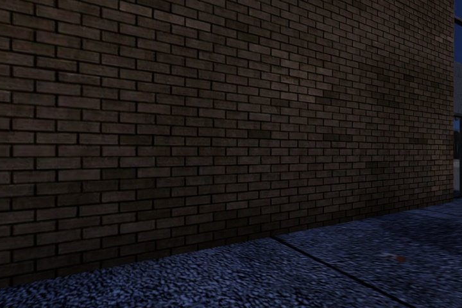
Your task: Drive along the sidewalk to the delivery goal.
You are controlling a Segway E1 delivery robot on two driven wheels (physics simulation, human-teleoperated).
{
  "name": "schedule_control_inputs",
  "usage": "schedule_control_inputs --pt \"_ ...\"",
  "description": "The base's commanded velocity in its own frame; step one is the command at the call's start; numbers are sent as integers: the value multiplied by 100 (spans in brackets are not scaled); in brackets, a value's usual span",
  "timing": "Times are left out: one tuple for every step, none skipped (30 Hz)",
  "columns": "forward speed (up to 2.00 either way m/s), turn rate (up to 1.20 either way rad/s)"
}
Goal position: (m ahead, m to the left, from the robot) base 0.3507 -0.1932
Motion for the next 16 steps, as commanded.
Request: schedule_control_inputs --pt "0 0" --pt "0 0" --pt "0 0" --pt "0 0" --pt "0 0" --pt "0 0" --pt "0 0" --pt "0 0" --pt "0 0" --pt "0 0" --pt "0 0" --pt "0 0" --pt "0 0" --pt "0 0" --pt "0 0" --pt "0 0"
